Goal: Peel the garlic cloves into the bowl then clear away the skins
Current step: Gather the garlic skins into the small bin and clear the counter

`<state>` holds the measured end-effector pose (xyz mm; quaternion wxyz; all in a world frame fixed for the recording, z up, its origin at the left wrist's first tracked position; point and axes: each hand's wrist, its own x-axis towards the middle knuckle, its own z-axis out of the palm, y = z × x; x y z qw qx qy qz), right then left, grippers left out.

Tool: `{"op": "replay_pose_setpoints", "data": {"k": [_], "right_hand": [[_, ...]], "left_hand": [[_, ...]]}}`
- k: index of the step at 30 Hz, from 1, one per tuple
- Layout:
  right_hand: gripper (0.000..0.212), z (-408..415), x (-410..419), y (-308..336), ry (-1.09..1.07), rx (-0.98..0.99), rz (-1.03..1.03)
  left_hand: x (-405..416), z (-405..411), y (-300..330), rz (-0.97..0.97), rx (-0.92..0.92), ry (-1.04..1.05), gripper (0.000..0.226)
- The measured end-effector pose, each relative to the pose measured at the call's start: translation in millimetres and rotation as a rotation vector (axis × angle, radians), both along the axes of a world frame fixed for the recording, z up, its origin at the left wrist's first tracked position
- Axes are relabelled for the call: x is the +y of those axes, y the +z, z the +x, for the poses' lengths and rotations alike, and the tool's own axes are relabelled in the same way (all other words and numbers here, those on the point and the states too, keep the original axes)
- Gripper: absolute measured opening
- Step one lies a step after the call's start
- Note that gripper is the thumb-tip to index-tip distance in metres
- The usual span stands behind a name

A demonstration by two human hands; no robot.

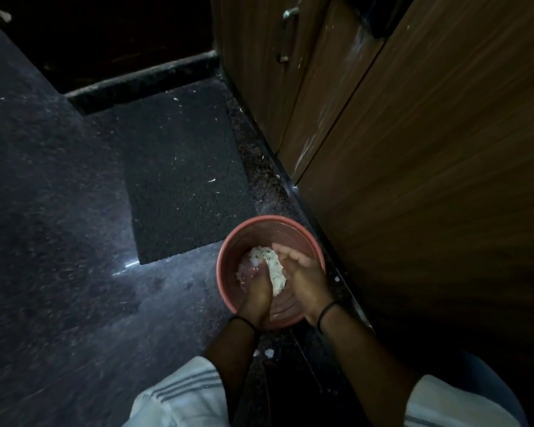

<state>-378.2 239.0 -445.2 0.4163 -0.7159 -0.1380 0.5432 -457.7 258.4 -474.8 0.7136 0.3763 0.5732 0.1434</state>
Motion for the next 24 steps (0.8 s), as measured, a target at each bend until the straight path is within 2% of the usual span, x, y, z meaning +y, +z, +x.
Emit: {"op": "replay_pose_setpoints", "data": {"k": [2,3,4,7,10,14,17,18,19,21,23,24], "right_hand": [[0.036,3,-8,-10,0.208,-0.083,-0.019],[0.040,5,-11,-17,0.294,-0.107,-0.056],[0.042,5,-10,-16,0.340,-0.108,-0.105],[0.042,3,8,-9,0.232,-0.075,-0.186],[0.024,0,19,-2,0.033,0.029,-0.157],[0.013,2,7,-4,0.016,-0.296,-0.099],[0.018,11,4,1,0.006,-0.583,-0.078],[0.018,14,3,2,0.001,-0.607,-0.038],[0.021,16,2,6,0.037,-0.587,0.018],[0.039,16,-5,-2,0.329,-0.644,0.104],[0.054,18,-15,-20,0.682,-0.741,0.054],[0.059,19,-20,-29,0.738,-0.703,-0.001]], "left_hand": [[10,4,4,-0.171,-0.148,0.120,0.061],[13,8,9,-0.201,-0.181,0.164,0.061],[15,13,11,-0.126,-0.172,0.154,0.055],[10,14,4,0.009,-0.110,0.172,0.032],[1,7,-11,0.067,-0.042,0.052,0.030],[18,5,-14,-0.094,-0.088,0.247,0.026],[28,2,-11,-0.241,-0.104,0.338,0.023],[31,0,-11,-0.317,-0.130,0.358,0.025],[32,-2,-10,-0.409,-0.157,0.327,0.028],[33,0,0,-0.581,-0.233,0.222,0.042],[32,9,11,-0.629,-0.357,0.254,0.045],[34,12,12,-0.579,-0.399,0.333,0.041]]}}
